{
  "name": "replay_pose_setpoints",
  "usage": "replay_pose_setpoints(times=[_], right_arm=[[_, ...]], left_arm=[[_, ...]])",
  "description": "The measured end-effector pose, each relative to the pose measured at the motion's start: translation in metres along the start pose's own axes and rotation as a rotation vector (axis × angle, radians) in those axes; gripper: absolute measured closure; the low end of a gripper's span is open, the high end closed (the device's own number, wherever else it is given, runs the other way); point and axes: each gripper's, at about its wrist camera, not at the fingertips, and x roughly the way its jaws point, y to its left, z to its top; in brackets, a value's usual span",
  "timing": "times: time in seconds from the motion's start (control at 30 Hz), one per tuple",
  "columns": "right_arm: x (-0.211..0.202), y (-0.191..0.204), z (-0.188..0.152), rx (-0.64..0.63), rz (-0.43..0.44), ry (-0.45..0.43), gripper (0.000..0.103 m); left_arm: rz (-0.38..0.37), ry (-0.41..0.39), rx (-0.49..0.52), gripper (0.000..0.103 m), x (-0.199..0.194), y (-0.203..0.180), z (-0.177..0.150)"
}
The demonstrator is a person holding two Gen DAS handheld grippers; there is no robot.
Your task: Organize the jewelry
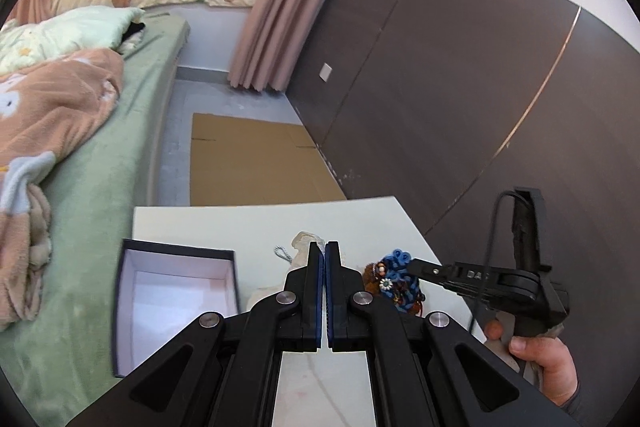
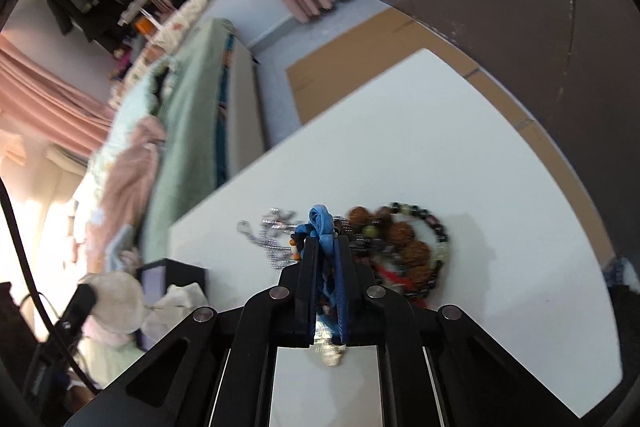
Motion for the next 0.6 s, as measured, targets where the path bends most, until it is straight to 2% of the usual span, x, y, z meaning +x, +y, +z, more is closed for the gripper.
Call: replay_pose_setpoints(times=[0.4, 0.6], right_arm=[[-0.008, 0.054, -0.018, -0.078, 0.204, -0.057, 0.094], [0.0, 0.082, -0.025, -0.116, 0.311, -0.034, 0.094]], left_arm=[[0.05, -0.108, -0.083, 0.103, -0.036, 0.036, 0.011], [0.09, -0.083, -0.142, 0.103, -0.034, 0.055, 0.012]])
